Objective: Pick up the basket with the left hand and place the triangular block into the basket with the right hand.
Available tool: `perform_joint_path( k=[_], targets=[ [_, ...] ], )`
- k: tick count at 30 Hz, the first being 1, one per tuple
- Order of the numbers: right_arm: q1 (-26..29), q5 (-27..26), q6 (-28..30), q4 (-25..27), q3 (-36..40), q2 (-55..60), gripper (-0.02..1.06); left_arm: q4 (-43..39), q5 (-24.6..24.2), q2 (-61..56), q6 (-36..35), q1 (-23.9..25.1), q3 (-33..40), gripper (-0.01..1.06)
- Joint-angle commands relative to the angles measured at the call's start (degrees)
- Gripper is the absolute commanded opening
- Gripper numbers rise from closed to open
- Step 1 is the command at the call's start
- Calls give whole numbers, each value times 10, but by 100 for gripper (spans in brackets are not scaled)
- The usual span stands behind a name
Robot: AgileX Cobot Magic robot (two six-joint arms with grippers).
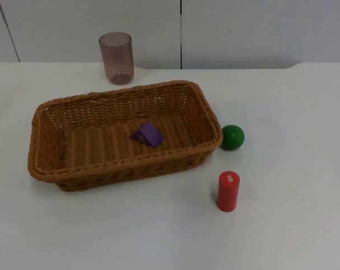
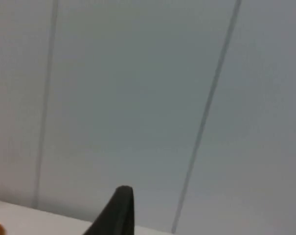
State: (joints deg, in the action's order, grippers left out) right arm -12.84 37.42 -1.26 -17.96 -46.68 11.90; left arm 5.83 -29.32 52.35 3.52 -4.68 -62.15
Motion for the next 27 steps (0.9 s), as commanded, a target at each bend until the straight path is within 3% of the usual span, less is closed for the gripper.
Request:
perform_joint_path(
  k=[1,4,8,12,19,23,27],
  targets=[
    [32,-21,13,21,17,-11,104,12,0,-9,-4,-3,10,105],
    [92,-29,30,69,33,-44,104,5,16,-49,-4,-3,46,105],
    [124,-25,64,111,34,-75,104,-28,59,-131,-4,-3,88,105],
    [137,1,74,121,34,-95,104,-58,56,-222,-4,-3,121,105],
    [137,9,89,131,29,-110,104,-144,-11,-363,-6,50,127,105],
    [137,10,164,209,15,-112,104,-149,-31,-430,18,71,128,105],
    [138,36,173,213,-7,-117,104,-148,-72,-472,20,67,128,105]
  ],
)
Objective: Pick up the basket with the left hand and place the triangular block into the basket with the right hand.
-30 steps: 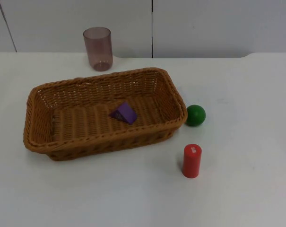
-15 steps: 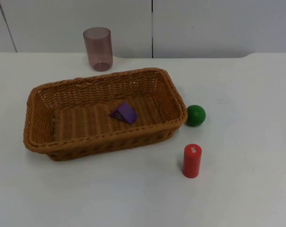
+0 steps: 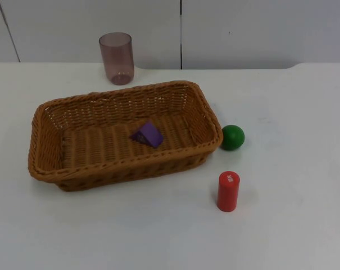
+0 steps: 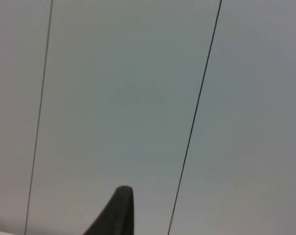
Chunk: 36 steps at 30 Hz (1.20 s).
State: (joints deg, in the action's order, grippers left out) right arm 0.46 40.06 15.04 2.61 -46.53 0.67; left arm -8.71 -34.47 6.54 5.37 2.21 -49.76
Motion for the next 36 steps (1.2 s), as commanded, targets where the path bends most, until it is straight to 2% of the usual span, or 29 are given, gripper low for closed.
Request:
perform_joint_path(
  k=[1,4,5,6,7,10,11,12,15,19,22,31,36],
  targets=[
    [4,27,9,5,-16,-7,104,9,-43,-24,2,-2,4,105],
    [4,53,-7,5,-19,-7,104,31,-90,-52,0,-2,4,105],
    [4,53,-7,5,-19,-7,104,31,-90,-52,0,-2,4,105],
    [4,67,-23,5,-19,-7,104,43,-107,-60,-1,-2,4,105],
    [4,106,-37,4,-19,-7,104,53,-129,-65,-3,-2,4,105],
    [4,155,-55,5,-19,-7,104,65,-178,-65,-12,-2,4,105],
    [4,155,-55,5,-19,-7,104,65,-178,-65,-12,-2,4,105],
    [4,178,-89,5,-19,-7,104,77,-217,-65,-12,-2,5,105],
    [4,222,-116,4,-17,-7,104,99,-248,-65,-14,-2,22,105],
    [2,252,-116,7,-5,-7,104,139,-252,-65,-14,-2,49,105],
    [1,252,-116,7,1,-7,104,152,-252,-65,-14,-2,71,105],
    [1,230,-116,6,98,-7,104,128,-251,-65,-14,-17,165,105],
    [1,212,-117,-2,140,-7,104,116,-248,-65,-17,-19,183,105]
  ],
)
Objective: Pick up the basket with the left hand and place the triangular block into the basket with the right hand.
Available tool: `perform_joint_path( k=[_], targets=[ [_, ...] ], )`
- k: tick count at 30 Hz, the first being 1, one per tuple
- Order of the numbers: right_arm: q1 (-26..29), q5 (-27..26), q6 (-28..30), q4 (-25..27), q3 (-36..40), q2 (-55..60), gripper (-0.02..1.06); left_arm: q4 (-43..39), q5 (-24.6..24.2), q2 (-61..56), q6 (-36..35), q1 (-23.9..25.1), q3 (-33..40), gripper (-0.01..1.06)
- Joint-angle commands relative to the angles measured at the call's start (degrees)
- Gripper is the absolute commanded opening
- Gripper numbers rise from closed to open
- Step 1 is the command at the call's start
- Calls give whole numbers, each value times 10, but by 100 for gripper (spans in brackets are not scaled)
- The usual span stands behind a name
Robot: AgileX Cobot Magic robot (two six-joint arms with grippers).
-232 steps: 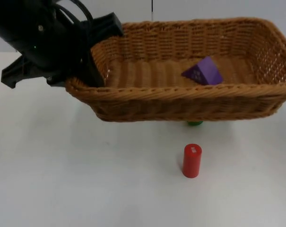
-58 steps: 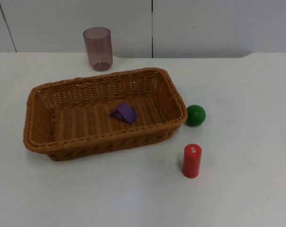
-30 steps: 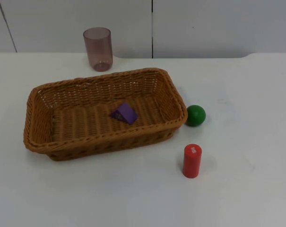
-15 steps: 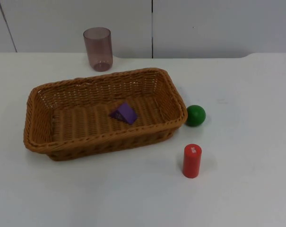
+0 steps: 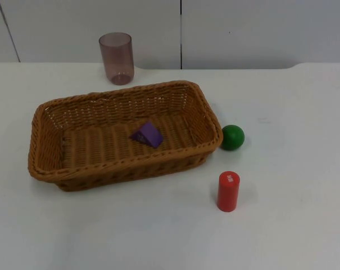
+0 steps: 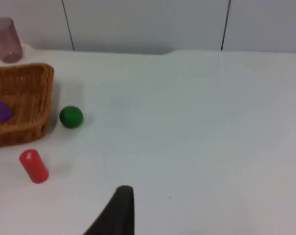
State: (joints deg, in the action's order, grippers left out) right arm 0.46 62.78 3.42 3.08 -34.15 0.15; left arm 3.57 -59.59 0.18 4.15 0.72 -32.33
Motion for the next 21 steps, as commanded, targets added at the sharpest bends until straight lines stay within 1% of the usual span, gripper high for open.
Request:
perform_joint_path(
  k=[1,2,5,7,9,12,13,16,21],
  targets=[
    [1,-17,-11,-18,32,-2,104,-8,3,-2,-6,-4,16,105],
    [1,-17,-11,-18,32,-2,104,-8,3,-2,-6,-4,16,105],
    [1,-9,-29,-43,45,-2,104,-17,-8,-2,-11,-4,29,105],
    [0,-10,-29,-53,46,-2,104,-32,-10,-2,-14,-4,29,105],
    [-5,-10,-34,-55,46,-2,104,-41,-10,-2,-19,-4,29,105],
    [-11,-10,-40,-59,46,-2,104,-43,-10,-2,-68,-4,30,105],
    [-11,-10,-40,-60,46,-2,104,-43,-11,-2,-70,-4,31,105],
    [-11,-10,-40,-60,46,-2,104,-57,-20,-2,-62,-4,41,105],
    [-11,-10,-40,-60,46,-2,104,-57,-20,-2,-52,-4,41,105]
  ],
)
